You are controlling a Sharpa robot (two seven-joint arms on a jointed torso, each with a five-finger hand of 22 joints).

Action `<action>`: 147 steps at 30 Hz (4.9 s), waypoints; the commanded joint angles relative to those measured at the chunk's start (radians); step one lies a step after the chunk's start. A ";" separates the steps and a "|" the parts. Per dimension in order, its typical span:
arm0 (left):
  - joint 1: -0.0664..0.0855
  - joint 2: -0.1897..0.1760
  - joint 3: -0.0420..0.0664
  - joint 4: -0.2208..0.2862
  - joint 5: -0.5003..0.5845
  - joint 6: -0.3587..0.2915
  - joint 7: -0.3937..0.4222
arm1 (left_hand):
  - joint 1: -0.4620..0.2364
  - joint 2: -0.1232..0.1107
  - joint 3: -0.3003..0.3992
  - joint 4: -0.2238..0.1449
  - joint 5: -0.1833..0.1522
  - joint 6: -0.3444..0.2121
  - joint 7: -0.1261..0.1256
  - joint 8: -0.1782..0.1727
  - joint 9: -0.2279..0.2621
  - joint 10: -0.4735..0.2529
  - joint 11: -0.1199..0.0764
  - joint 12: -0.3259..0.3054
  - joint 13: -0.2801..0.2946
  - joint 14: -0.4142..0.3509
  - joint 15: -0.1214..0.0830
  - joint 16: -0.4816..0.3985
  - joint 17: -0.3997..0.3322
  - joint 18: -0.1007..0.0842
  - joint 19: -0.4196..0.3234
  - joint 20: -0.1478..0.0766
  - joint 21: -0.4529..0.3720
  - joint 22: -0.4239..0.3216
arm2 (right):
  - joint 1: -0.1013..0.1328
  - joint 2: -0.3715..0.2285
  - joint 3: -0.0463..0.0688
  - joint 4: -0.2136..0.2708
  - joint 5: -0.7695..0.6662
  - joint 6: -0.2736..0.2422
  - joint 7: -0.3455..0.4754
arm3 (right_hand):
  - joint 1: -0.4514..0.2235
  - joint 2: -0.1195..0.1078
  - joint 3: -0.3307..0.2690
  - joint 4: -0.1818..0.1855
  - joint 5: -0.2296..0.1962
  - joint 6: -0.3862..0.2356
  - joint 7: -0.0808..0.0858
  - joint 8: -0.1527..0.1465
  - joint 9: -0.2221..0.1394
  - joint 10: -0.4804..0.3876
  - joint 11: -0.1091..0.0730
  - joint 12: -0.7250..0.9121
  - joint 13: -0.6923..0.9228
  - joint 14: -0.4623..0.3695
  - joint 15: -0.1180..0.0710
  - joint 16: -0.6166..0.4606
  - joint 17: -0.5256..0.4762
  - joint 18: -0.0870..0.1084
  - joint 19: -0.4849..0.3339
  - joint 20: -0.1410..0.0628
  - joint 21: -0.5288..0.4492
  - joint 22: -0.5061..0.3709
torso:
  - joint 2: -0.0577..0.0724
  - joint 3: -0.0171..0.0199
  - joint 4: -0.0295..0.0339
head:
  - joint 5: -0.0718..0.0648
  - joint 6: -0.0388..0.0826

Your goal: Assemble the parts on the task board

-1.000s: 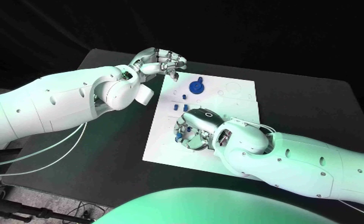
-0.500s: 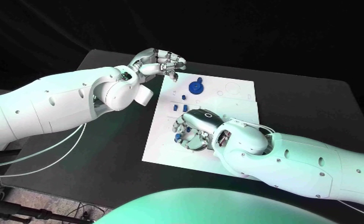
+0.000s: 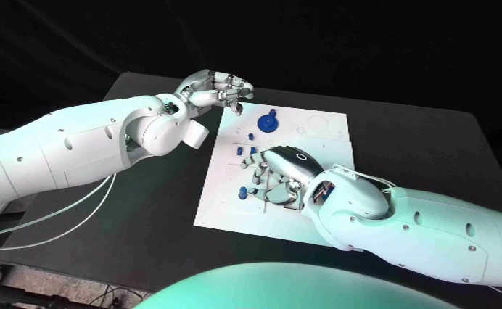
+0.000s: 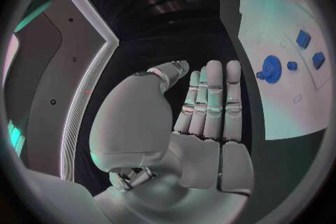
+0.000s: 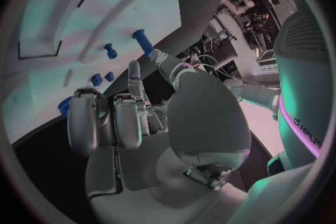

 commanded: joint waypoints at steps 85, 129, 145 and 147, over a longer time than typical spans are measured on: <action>-0.009 -0.029 -0.001 0.030 0.009 0.005 0.012 | 0.001 0.009 -0.007 0.002 0.001 -0.007 -0.002 0.006 0.001 -0.006 0.000 0.006 -0.002 -0.001 0.002 -0.005 -0.001 0.018 0.005 0.001 -0.010 -0.001 | -0.055 -0.329 -0.025 0.102 0.178 0.000 -0.299 | 0.023 0.119 -0.378 0.255 0.097 0.247 -0.081 0.260 0.119 0.208 -0.074 1.245 1.109 0.100 -0.061 0.131 0.289 -0.053 0.103 -0.055 0.225 0.263 | -0.019 -0.0043 -0.0257 | -0.115 -0.007; -0.009 -0.027 -0.001 0.030 0.009 0.008 0.009 | -0.001 0.010 -0.008 0.004 0.002 -0.008 -0.001 0.007 0.001 -0.006 0.000 0.007 -0.002 -0.002 0.002 -0.005 -0.001 0.018 0.005 0.001 -0.011 -0.001 | -0.024 -0.238 -0.019 0.134 0.351 -0.001 -0.262 | -0.128 0.114 -0.324 0.259 0.167 0.285 -0.095 0.266 0.158 0.239 -0.087 1.284 1.154 0.101 -0.074 0.132 0.295 -0.053 0.103 -0.070 0.225 0.263 | -0.018 -0.0046 -0.0258 | -0.112 -0.011; -0.009 -0.027 -0.001 0.032 0.009 0.010 0.006 | -0.003 0.011 -0.008 0.006 0.004 -0.008 -0.002 0.008 0.001 -0.007 0.000 0.008 -0.003 -0.002 0.003 -0.005 -0.001 0.018 0.005 0.001 -0.013 -0.001 | -0.014 -0.206 -0.019 0.095 0.315 0.054 -0.310 | -0.248 0.081 -0.399 0.262 0.086 0.283 -0.094 0.265 0.187 0.229 -0.085 1.259 1.142 0.100 -0.072 0.130 0.289 -0.053 0.103 -0.067 0.225 0.263 | -0.018 -0.0056 -0.0225 | -0.113 -0.011; -0.009 -0.027 -0.001 0.032 0.009 0.010 0.006 | -0.002 0.013 -0.007 0.006 0.007 -0.008 -0.002 0.008 0.001 -0.008 0.000 0.007 -0.003 -0.003 0.002 -0.005 -0.001 0.018 0.005 0.001 -0.014 -0.001 | -0.013 -0.204 -0.019 0.093 0.309 0.055 -0.310 | -0.262 0.072 -0.427 0.263 0.064 0.282 -0.093 0.265 0.192 0.228 -0.084 1.257 1.142 0.100 -0.072 0.129 0.288 -0.053 0.103 -0.067 0.225 0.263 | -0.017 -0.0056 -0.0228 | -0.113 -0.010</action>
